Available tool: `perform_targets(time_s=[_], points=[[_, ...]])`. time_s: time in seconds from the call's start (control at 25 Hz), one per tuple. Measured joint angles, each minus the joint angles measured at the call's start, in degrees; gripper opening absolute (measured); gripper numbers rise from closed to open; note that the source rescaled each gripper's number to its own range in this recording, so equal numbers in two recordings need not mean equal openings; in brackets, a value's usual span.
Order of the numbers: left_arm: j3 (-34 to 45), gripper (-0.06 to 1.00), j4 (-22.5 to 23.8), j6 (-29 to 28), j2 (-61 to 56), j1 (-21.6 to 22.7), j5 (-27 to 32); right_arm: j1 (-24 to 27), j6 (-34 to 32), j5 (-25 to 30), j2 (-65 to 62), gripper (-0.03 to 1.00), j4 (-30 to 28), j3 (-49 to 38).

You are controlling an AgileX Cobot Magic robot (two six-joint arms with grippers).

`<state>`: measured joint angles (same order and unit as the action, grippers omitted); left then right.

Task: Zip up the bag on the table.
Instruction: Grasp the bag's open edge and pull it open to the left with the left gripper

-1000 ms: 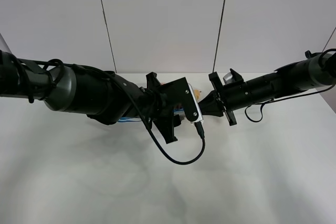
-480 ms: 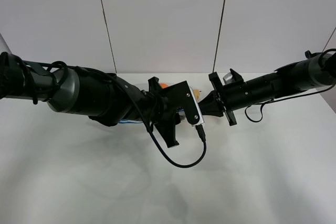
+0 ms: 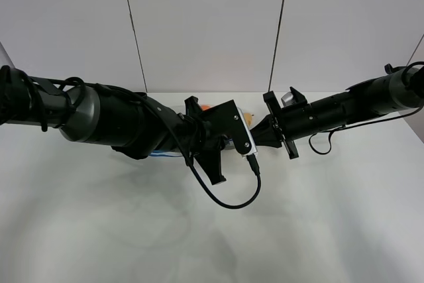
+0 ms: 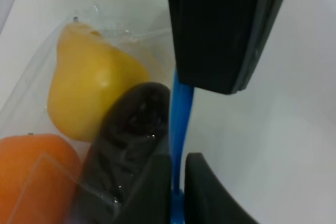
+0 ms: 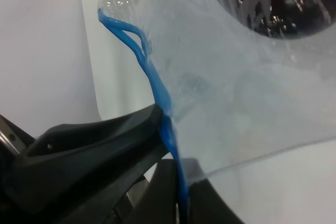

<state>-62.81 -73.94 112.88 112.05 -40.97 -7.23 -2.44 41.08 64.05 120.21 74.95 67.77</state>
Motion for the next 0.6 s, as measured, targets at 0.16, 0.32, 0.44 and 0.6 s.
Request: perform_targets(time_s=[0.16,0.32,0.44,0.6], points=[[0.0,0.00,0.0,0.0,0.0,0.5,-2.1,0.0,0.0,0.5,0.0,0.00,0.6,0.0],[-0.2,0.00,0.0,0.0,0.0,3.1,-2.1,0.7,0.0,1.1,0.0,0.00,2.0,0.0],[-0.2,0.00,0.0,0.0,0.0,5.6,-2.0,1.8,0.3,1.9,0.0,0.00,3.3,0.0],[-0.2,0.00,0.0,0.0,0.0,9.1,-1.3,2.6,0.4,3.1,0.0,0.00,3.7,0.0]])
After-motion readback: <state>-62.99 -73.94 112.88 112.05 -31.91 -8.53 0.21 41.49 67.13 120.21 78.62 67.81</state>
